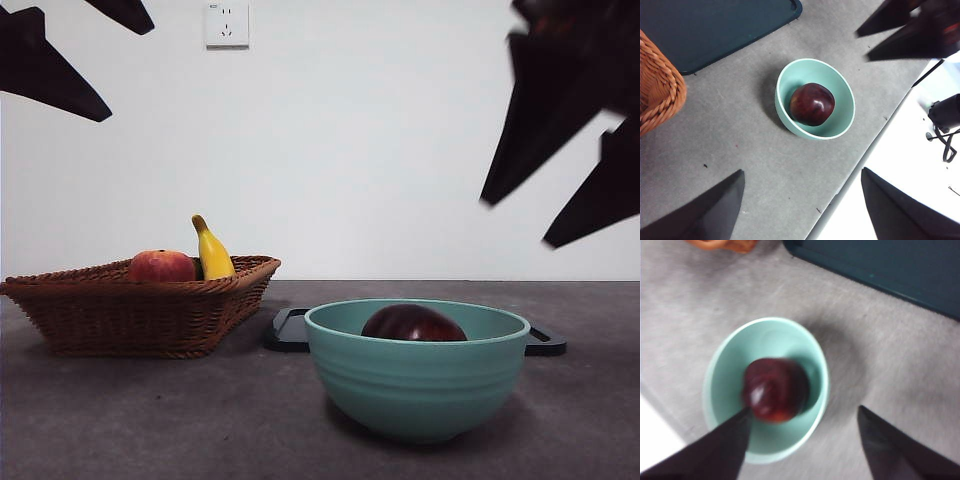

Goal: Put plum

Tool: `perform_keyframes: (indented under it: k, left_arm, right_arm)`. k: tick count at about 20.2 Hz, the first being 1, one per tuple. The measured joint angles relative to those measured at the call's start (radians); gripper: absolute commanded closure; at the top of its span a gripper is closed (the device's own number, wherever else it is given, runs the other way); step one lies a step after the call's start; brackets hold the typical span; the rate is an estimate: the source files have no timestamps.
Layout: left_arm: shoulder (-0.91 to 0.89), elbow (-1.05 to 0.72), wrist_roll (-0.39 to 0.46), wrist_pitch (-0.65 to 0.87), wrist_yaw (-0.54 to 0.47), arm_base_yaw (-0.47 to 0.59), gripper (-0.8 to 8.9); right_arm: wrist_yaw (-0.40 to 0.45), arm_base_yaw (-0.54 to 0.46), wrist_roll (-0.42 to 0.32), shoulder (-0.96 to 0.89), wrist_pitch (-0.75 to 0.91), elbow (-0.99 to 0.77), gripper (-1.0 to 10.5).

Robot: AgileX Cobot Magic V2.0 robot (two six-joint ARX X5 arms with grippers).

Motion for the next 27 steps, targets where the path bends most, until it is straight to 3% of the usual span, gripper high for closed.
perform_keyframes:
  k: [4,10,16,23,27]
  left_arm:
    - [0.000,0.000,0.000,0.000,0.000,0.000,4.39]
    - [0.000,0.000,0.000,0.000,0.000,0.000,4.39]
    - [0.000,0.000,0.000,0.000,0.000,0.000,4.39]
    - [0.000,0.000,0.000,0.000,0.000,0.000,4.39]
    - [0.000,0.000,0.000,0.000,0.000,0.000,4.39]
  right_arm:
    - [0.093,0.059,0.018,0.087,0.084,-0.032,6.6]
    - [0.159,0.101,0.023,0.227,0.175,-0.032,8.2]
    - [0.159,0.103,0.026,0.248,0.195,-0.032,9.3]
    - [0.152,0.103,0.030,0.236,0.179,-0.016,9.3]
    - [0.170,0.091,0.041,0.219,0.141,0.116,9.3]
